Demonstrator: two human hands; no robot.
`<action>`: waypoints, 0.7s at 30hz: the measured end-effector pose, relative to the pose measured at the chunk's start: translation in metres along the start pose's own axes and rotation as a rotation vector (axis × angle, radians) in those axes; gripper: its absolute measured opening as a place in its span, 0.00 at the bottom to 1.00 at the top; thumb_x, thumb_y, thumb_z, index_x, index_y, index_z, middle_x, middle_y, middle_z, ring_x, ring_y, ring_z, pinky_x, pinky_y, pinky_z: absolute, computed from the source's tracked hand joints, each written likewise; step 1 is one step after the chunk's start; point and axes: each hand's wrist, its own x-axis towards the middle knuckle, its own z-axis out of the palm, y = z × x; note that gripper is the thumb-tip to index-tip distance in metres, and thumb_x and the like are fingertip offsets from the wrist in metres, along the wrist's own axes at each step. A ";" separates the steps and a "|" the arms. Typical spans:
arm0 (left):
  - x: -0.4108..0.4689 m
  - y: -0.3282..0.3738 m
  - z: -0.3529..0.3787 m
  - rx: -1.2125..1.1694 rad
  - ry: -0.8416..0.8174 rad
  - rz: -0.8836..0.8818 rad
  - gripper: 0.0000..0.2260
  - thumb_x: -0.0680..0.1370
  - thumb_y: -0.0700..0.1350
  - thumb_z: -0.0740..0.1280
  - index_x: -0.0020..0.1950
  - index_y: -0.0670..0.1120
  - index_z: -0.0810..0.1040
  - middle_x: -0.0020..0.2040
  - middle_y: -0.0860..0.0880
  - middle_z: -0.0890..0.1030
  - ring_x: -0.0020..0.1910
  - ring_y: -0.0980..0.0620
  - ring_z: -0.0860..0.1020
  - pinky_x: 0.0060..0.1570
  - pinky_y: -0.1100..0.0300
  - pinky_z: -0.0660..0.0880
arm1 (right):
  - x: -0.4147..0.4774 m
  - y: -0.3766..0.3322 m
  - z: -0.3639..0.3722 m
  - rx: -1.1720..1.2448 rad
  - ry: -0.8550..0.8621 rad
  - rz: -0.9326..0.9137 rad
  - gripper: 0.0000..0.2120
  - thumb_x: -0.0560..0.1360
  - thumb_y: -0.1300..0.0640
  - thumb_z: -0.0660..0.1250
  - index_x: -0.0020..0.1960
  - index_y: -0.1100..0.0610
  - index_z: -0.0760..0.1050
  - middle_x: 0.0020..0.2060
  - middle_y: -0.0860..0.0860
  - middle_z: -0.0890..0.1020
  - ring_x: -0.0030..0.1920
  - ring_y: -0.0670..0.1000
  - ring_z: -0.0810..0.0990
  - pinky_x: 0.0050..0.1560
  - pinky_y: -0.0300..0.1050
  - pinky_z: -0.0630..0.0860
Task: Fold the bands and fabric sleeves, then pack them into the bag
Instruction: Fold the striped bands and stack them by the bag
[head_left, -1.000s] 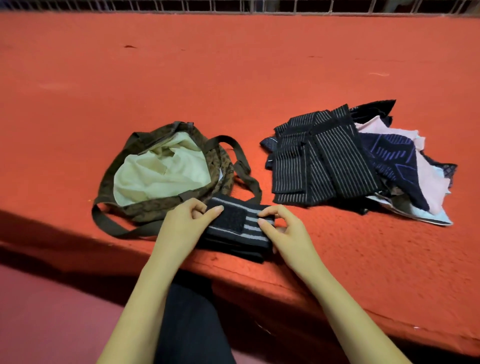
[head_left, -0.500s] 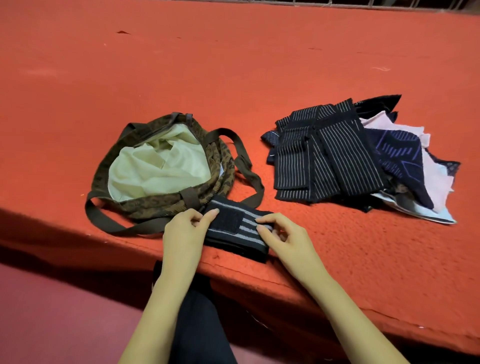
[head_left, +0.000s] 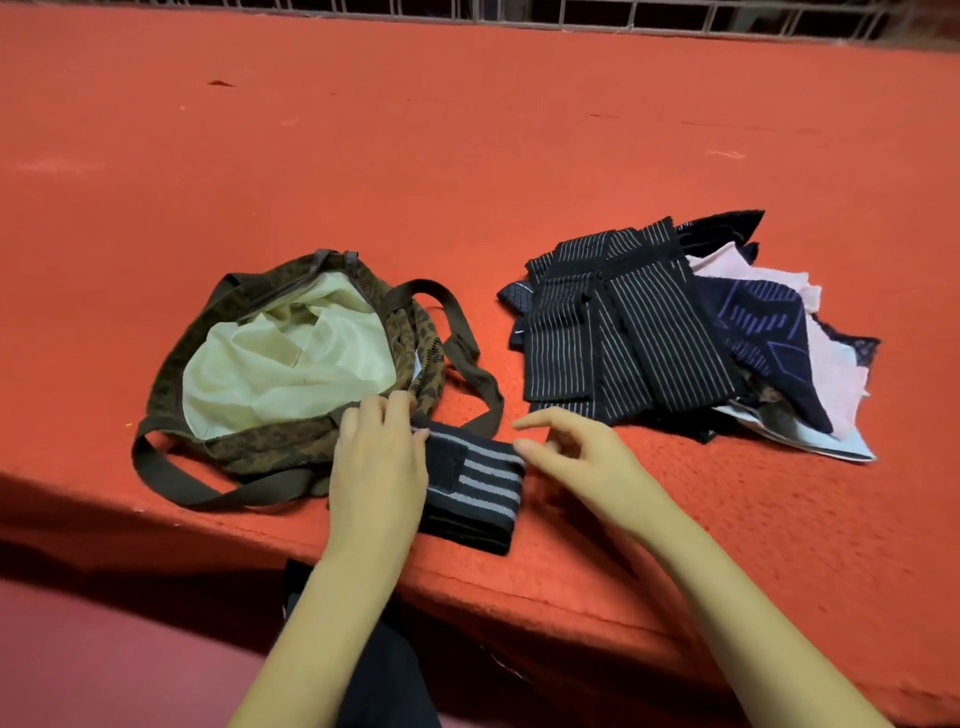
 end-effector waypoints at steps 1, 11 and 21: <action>0.011 0.005 -0.002 -0.038 -0.039 0.037 0.09 0.74 0.39 0.70 0.51 0.41 0.75 0.44 0.43 0.76 0.45 0.42 0.73 0.45 0.50 0.71 | 0.009 -0.002 -0.013 -0.020 0.010 -0.011 0.06 0.75 0.54 0.69 0.51 0.49 0.79 0.30 0.42 0.76 0.32 0.40 0.72 0.38 0.33 0.67; 0.178 0.067 0.064 -0.058 -0.307 0.278 0.10 0.79 0.46 0.60 0.55 0.41 0.73 0.51 0.41 0.76 0.53 0.40 0.74 0.52 0.47 0.71 | 0.126 -0.002 -0.132 -0.396 0.160 0.091 0.06 0.76 0.55 0.65 0.48 0.53 0.79 0.39 0.50 0.81 0.40 0.47 0.76 0.41 0.41 0.70; 0.340 0.117 0.160 -0.090 -0.349 0.217 0.11 0.80 0.45 0.59 0.56 0.39 0.73 0.54 0.40 0.77 0.55 0.39 0.74 0.52 0.50 0.71 | 0.294 0.023 -0.214 -0.392 0.174 0.230 0.09 0.75 0.65 0.61 0.51 0.61 0.79 0.46 0.61 0.83 0.43 0.54 0.81 0.52 0.53 0.79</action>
